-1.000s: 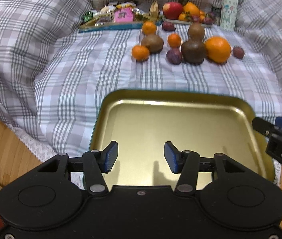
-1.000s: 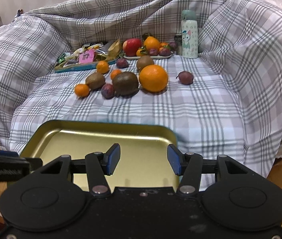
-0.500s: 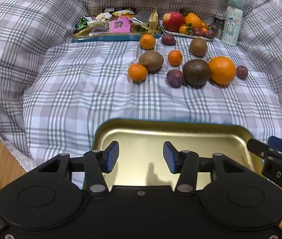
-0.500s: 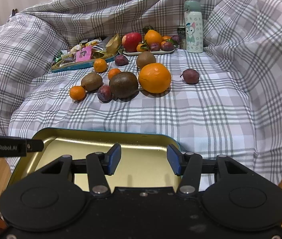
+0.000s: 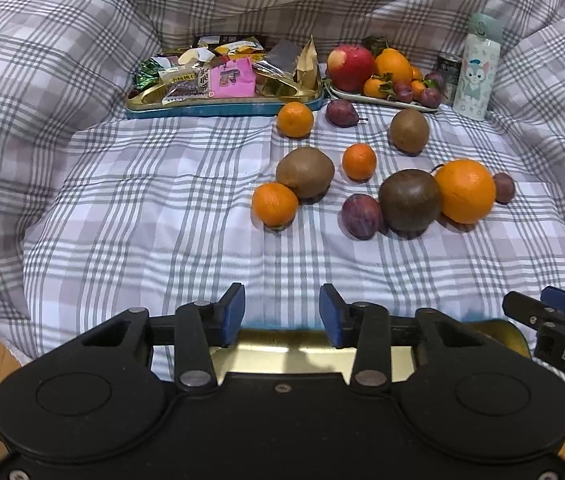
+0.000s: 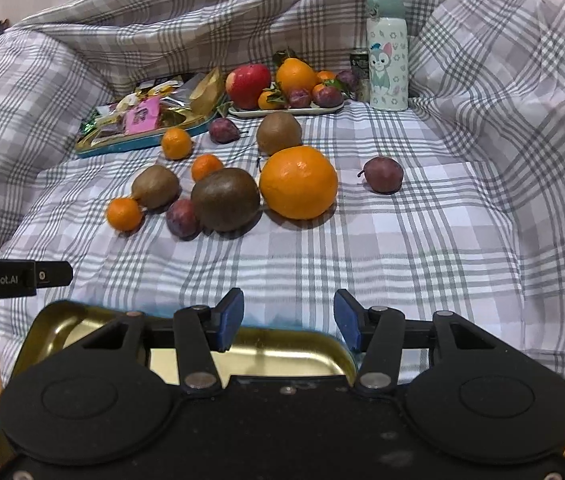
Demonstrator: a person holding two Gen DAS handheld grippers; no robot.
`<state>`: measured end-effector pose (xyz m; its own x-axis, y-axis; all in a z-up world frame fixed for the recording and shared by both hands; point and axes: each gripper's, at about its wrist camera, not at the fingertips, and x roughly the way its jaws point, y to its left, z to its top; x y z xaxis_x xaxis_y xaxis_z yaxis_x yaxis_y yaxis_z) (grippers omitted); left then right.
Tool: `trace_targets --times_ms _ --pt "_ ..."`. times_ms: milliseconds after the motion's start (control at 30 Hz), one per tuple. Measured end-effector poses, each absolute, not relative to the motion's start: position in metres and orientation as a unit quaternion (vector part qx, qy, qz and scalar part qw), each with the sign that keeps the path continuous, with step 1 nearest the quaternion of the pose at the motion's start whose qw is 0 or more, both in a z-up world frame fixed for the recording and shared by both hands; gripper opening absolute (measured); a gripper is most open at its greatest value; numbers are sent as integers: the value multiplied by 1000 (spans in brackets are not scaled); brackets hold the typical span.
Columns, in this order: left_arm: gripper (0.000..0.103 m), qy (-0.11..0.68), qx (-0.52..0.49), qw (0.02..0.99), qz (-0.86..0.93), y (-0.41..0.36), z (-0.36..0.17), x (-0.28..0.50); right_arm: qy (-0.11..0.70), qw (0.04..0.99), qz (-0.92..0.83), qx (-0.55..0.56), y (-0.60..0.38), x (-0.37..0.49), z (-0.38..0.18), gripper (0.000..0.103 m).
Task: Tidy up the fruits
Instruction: 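Move both grippers from the gold tray toward the fruit spread, then grasp a small tangerine with the left gripper while the right grasps a large orange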
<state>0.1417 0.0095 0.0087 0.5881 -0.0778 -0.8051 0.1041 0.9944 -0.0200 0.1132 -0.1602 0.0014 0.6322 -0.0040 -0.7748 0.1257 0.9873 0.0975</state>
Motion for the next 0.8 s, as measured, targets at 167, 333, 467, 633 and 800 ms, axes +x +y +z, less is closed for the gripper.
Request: trace_targets --times_ms 167,333,467,633,800 --pt "49 449 25 891 -61 10 3 163 437 895 -43 83 -166 134 -3 54" --pt "49 439 34 895 -69 9 -1 184 439 893 -45 91 -168 151 -6 54" --pt "49 429 49 899 -74 7 -3 198 439 891 -40 104 -172 162 -9 54" --pt "49 429 69 897 -84 2 -10 213 438 892 -34 108 -171 174 -13 54" --pt "49 442 59 891 -90 3 -20 225 437 891 -40 115 -174 182 -16 54"
